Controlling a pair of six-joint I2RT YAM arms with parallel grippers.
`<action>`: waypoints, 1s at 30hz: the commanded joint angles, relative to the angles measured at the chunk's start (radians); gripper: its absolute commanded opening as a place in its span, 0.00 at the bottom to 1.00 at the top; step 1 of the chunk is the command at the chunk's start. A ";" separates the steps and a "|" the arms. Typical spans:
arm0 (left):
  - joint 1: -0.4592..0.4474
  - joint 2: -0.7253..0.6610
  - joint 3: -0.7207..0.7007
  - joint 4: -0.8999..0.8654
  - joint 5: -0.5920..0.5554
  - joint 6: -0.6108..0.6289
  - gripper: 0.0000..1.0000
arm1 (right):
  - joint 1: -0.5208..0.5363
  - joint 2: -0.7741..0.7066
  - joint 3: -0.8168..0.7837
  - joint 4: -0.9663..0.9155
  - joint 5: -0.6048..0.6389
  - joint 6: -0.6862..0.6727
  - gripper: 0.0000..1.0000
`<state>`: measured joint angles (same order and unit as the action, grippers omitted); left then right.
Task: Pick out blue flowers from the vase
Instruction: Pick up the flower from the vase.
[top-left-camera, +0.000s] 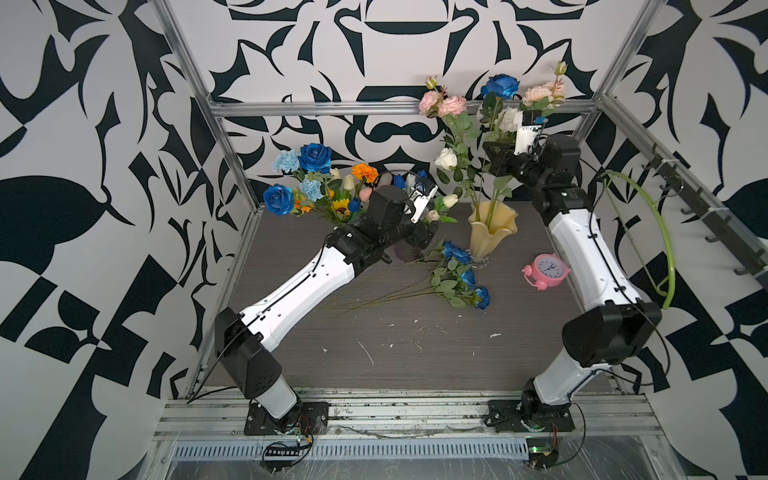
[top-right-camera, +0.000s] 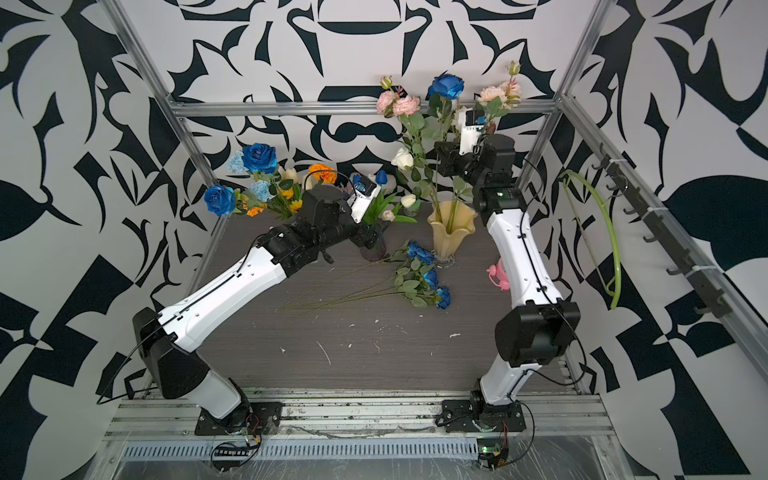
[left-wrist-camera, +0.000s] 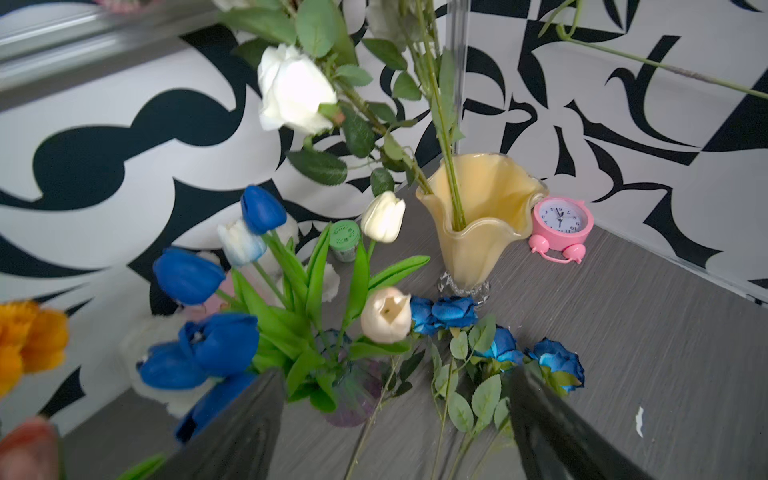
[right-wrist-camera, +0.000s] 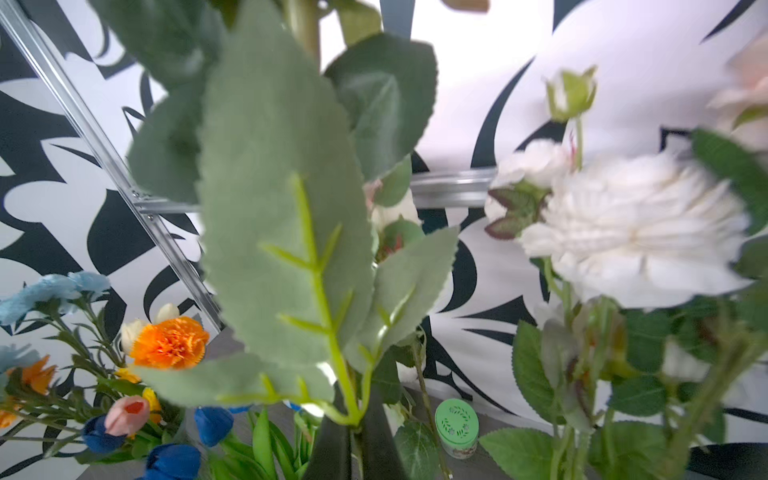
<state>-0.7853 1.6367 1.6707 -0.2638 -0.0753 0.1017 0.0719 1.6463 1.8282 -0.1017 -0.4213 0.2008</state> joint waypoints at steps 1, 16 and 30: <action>0.004 0.067 0.066 0.161 0.102 -0.033 0.90 | 0.008 -0.110 -0.028 0.041 0.035 -0.004 0.00; 0.004 0.214 0.234 0.475 0.440 -0.174 0.93 | 0.048 -0.336 -0.136 0.061 0.037 0.024 0.00; 0.003 0.242 0.305 0.581 0.471 -0.198 0.91 | 0.154 -0.362 -0.072 -0.012 0.064 -0.010 0.00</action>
<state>-0.7853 1.8606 1.9270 0.2615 0.3828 -0.0898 0.2043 1.3182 1.7046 -0.1192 -0.3725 0.2047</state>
